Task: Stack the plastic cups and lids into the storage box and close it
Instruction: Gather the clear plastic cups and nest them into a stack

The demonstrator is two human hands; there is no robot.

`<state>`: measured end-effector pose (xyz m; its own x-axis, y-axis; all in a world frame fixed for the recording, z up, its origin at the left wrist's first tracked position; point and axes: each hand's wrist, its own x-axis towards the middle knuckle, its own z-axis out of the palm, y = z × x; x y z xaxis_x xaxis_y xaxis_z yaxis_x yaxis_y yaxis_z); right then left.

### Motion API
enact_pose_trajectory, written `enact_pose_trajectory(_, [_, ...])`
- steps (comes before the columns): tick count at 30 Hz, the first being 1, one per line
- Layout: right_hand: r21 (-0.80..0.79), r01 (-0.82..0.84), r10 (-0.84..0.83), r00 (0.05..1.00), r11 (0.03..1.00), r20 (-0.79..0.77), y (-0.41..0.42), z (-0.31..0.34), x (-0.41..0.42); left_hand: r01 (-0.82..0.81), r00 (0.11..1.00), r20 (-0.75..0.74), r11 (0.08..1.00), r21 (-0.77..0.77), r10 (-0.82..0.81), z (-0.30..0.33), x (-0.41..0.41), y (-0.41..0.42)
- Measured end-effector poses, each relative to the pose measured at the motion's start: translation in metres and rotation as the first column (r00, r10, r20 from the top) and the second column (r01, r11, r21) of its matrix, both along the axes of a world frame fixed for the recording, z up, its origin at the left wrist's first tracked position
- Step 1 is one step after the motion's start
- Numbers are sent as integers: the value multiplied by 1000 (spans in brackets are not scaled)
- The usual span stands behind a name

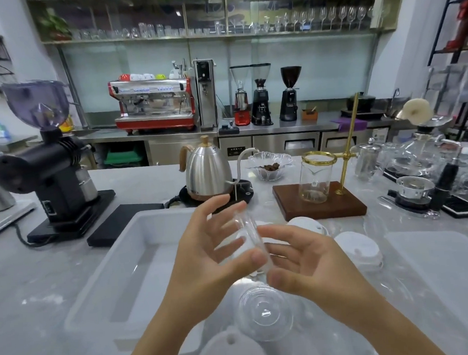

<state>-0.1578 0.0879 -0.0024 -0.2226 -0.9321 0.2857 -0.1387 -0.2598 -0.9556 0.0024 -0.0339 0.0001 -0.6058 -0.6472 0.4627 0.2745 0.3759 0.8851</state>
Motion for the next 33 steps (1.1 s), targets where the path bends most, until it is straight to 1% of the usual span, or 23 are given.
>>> enact_pose_trajectory(3, [-49,47,-51,995,998,-83,-1,-1,7,66,998,-26,995,70,-64,0,2,0])
enact_pose_trajectory(6, [-106,96,-113,979,990,-168,-1,-3,13,118,993,-14,991,59,-117,2,2,1])
enact_pose_trajectory(8, [-115,130,-154,961,985,-229,-1,-4,16,138,990,-5,988,67,-138,2,2,2])
enact_pose_trajectory(12, [-99,156,-179,939,983,-293,-1,-4,18,127,991,18,985,120,-130,0,1,2])
enact_pose_trajectory(14, [-90,164,-185,931,982,-315,-1,-5,21,131,991,-1,976,177,-133,0,1,1])
enact_pose_trajectory(18, [-88,190,-210,880,978,-426,0,-8,23,121,992,-62,949,293,-107,3,2,-1])
enact_pose_trajectory(20, [-38,264,-249,839,964,-483,3,-12,23,113,991,-111,919,377,-77,4,3,-2])
enact_pose_trajectory(21, [-4,300,-255,805,954,-536,4,-15,23,115,989,-134,896,429,-63,5,3,-3])
enact_pose_trajectory(23, [70,340,-205,706,938,-678,6,-22,23,122,987,-154,853,507,-50,6,4,-5])
enact_pose_trajectory(25, [145,346,-118,635,927,-763,8,-27,23,125,987,-158,821,557,-43,6,4,-7])
enact_pose_trajectory(28, [226,368,-38,589,902,-807,7,-32,21,121,985,-174,789,603,-18,8,4,-7])
enact_pose_trajectory(31, [268,400,45,486,876,-873,4,-41,23,124,985,-171,775,620,-21,10,5,-6])
enact_pose_trajectory(32, [277,405,66,463,871,-884,2,-44,24,126,985,-169,770,625,-24,10,5,-5])
enact_pose_trajectory(33, [287,403,78,460,869,-884,1,-47,25,132,985,-170,766,629,-30,10,5,-5])
